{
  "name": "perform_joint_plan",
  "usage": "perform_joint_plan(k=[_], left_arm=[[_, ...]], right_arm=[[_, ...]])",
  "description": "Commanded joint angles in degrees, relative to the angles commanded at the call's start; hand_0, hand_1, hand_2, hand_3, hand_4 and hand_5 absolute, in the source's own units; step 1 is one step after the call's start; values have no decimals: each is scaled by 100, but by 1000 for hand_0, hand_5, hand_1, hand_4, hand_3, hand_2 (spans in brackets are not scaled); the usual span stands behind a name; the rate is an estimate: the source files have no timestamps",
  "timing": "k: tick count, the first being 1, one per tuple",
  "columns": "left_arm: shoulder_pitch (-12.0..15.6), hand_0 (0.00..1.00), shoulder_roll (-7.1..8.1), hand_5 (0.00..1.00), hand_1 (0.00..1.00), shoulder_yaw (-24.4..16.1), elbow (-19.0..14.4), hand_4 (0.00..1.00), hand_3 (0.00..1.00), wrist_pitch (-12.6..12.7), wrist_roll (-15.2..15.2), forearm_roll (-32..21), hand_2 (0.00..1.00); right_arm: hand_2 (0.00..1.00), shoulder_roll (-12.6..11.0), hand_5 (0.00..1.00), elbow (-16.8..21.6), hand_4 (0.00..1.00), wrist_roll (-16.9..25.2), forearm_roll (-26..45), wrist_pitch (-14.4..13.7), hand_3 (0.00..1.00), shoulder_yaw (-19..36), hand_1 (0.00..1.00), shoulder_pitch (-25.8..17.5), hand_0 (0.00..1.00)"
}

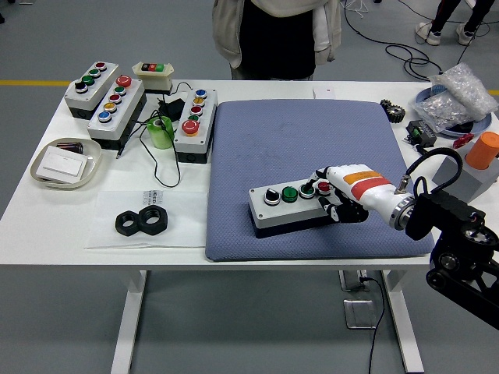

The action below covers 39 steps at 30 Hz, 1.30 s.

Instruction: Pick up the button,place it on the desk,press the button,press the button

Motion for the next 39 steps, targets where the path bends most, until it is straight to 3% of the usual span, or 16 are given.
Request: perform_joint_plan(k=[7, 12, 13, 14, 19, 20, 25, 26, 29, 31, 32, 34, 39], left_arm=[[5, 746, -3, 998, 782, -23, 4, 542, 770, -3, 11, 35, 856], [21, 745, -12, 998, 782, -56, 8, 541, 771, -2, 25, 79, 856], [25, 745, -13, 998, 782, -64, 9, 541, 771, -2, 30, 93, 856], [29, 746, -14, 998, 782, -75, 9, 541, 771, -3, 36, 114, 856], [46, 746, -13, 998, 782, -95, 12, 541, 771, -6, 41, 146, 856], [50, 746, -13, 998, 782, -100, 12, 541, 771, -7, 43, 156, 856], [57, 746, -14, 998, 782, -111, 14, 541, 771, -8, 45, 175, 856], [57, 746, -15, 998, 782, -113, 14, 542, 771, -9, 46, 179, 855], [58, 746, -17, 998, 782, -112, 14, 542, 771, -9, 46, 177, 855], [58, 746, -17, 998, 782, -112, 14, 542, 771, -9, 46, 175, 855], [57, 746, -17, 998, 782, -109, 13, 543, 771, -9, 45, 171, 855], [53, 746, -17, 998, 782, -96, 11, 543, 771, -8, 43, 152, 855], [43, 746, -21, 998, 782, -65, 6, 541, 771, 0, 33, 106, 854]], right_arm=[[52, -3, 2, -19, 492, -30, -12, 61, 672, -41, 2, -3, 91], [52, -36, 2, 76, 493, -16, -38, -46, 671, 134, 2, -62, 92], [52, -56, 2, 135, 493, -12, -50, -104, 671, 223, 2, -81, 92], [70, -85, 2, 215, 628, 3, -34, -195, 695, 333, 2, -111, 140], [70, -164, 2, 451, 628, 90, 226, -322, 695, 819, 2, -241, 140], [256, -179, 2, 477, 611, 124, 346, -389, 838, 939, 99, -274, 270], [256, -194, 2, 421, 611, 378, 1339, -929, 838, 1468, 99, -410, 270], [784, -182, 109, 366, 652, 487, 1599, -1096, 937, 1595, 753, -447, 892], [784, -149, 109, 222, 652, 820, 2307, -1444, 937, 1840, 753, -511, 892], [784, -144, 109, 198, 652, 897, 2828, -1510, 937, 1877, 753, -520, 892], [886, -137, 144, 164, 653, 939, 3052, -1551, 902, 1899, 825, -524, 931], [886, -108, 144, -59, 653, 1395, 3536, -1807, 902, 2005, 825, -539, 931], [883, -48, 164, -571, 655, 2240, 4728, -1918, 860, 2093, 847, -609, 936]])
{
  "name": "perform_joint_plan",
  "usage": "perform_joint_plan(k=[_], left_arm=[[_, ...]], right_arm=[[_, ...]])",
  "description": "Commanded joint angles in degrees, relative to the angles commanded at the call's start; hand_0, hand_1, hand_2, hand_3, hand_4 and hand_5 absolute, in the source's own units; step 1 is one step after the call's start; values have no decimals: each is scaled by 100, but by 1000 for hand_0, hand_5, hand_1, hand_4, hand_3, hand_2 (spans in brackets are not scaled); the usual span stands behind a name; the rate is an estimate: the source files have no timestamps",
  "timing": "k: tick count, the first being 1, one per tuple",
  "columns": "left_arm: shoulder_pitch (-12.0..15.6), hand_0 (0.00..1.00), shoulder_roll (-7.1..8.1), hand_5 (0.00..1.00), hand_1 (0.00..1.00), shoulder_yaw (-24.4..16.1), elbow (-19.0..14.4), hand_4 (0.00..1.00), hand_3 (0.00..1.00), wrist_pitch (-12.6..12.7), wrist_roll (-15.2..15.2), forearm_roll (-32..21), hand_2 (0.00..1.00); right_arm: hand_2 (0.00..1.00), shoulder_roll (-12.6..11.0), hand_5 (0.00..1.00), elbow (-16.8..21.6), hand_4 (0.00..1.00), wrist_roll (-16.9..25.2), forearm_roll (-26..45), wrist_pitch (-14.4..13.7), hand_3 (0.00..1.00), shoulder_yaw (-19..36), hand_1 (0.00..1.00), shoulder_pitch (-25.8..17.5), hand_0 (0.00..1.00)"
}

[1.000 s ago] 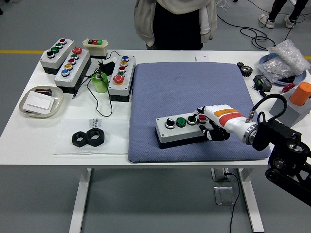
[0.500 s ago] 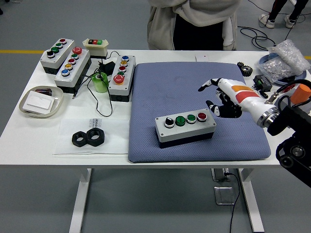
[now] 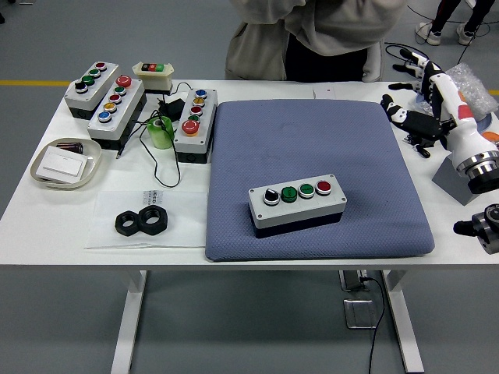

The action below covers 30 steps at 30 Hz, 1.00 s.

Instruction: Pick up the button,place it on the desk,press the button,press the button

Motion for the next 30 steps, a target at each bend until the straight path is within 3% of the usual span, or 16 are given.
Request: perform_joint_plan(k=[4, 5, 6, 18, 30], left_arm=[[-8, 746, -2, 998, 782, 13, 0, 541, 771, 0, -9, -23, 854], [-10, 745, -2, 998, 782, 15, 0, 542, 771, 0, -12, -27, 854], [-12, 745, -2, 998, 782, 17, 0, 542, 771, 0, -14, -31, 854], [-31, 745, -5, 998, 782, 35, -1, 542, 771, 3, -23, -63, 853], [-35, 745, -5, 998, 783, 58, -4, 542, 771, 3, -36, -104, 853]], right_arm=[[883, 29, 164, -281, 655, 5, 968, -104, 860, 52, 847, 1, 936], [882, 34, 234, -346, 648, -13, 1229, -104, 857, 63, 848, -2, 934], [882, 38, 234, -388, 648, -25, 1490, -103, 857, 70, 848, -4, 934], [884, 51, 238, -571, 644, -194, 4294, -121, 862, 80, 848, -14, 945], [883, 52, 280, -622, 642, -253, 4360, -152, 865, 80, 848, -8, 949]])
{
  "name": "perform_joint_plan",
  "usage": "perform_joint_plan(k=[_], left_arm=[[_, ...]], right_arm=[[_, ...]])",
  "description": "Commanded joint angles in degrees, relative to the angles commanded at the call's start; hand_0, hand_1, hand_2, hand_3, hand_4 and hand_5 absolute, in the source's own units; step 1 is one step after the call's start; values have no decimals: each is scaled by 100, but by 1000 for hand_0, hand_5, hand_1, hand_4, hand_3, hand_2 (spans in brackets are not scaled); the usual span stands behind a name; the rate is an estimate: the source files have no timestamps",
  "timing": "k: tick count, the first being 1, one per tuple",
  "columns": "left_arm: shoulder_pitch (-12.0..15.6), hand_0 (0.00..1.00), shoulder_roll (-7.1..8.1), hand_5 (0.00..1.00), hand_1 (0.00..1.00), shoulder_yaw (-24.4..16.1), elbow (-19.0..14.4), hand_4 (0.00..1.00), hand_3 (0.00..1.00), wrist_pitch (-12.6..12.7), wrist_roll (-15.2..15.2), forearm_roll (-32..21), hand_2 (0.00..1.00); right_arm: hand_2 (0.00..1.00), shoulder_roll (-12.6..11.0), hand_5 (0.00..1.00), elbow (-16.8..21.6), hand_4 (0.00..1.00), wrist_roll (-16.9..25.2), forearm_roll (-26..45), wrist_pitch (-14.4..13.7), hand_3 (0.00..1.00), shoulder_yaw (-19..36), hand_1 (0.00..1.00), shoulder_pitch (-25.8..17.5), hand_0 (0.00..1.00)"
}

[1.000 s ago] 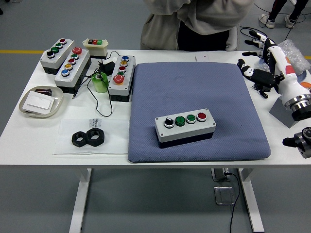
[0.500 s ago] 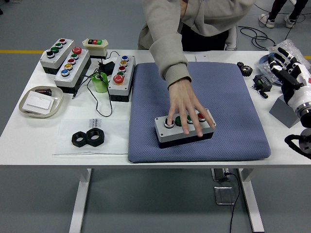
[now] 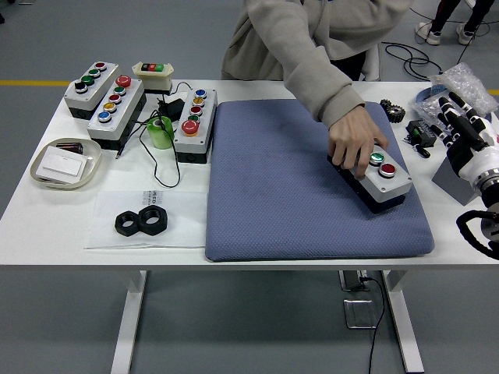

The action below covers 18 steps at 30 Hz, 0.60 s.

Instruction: Pick up the button,place it on the desk,press the button,press the button

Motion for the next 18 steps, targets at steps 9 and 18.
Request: perform_joint_plan(k=[9, 18], left_arm=[[-8, 745, 1, 998, 782, 0, 3, 542, 771, -1, -2, 2, 853], [2, 745, -1, 998, 783, -9, 5, 543, 771, -1, -1, 21, 853]], right_arm=[[883, -11, 281, -23, 642, -5, -110, -21, 866, 20, 848, 9, 952], [883, -13, 280, -19, 645, -56, -338, -26, 868, -5, 851, -4, 953]])
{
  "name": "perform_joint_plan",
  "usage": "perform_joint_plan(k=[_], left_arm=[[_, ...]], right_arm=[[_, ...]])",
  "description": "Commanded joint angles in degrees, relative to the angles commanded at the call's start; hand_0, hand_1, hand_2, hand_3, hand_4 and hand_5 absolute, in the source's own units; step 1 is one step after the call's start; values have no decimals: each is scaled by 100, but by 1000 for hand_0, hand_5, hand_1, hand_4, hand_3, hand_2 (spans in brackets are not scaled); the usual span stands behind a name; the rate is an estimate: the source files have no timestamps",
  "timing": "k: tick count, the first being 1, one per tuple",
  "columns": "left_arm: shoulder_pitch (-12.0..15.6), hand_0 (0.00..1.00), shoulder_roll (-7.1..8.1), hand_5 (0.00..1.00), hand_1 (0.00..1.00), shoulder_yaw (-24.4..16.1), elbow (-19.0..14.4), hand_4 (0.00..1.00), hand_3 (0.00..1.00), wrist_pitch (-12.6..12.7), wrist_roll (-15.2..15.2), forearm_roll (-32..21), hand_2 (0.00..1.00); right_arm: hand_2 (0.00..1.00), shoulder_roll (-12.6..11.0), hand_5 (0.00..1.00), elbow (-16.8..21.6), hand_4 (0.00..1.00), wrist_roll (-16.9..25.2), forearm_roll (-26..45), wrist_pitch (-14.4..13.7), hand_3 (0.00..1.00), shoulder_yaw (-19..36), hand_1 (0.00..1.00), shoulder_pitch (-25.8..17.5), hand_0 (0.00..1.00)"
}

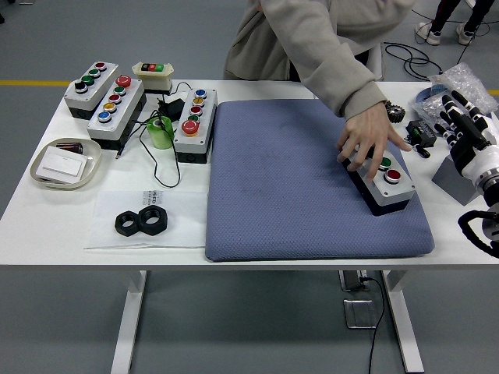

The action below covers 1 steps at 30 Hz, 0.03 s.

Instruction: Pick up the button,place it on the desk,press the button,press the button

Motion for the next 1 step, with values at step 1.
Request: perform_joint_plan(k=[1], left_arm=[[1, 745, 0, 998, 783, -7, 1, 543, 771, -1, 4, 12, 853]], right_arm=[[883, -2, 280, 1, 645, -7, -30, 4, 868, -4, 851, -2, 953]])
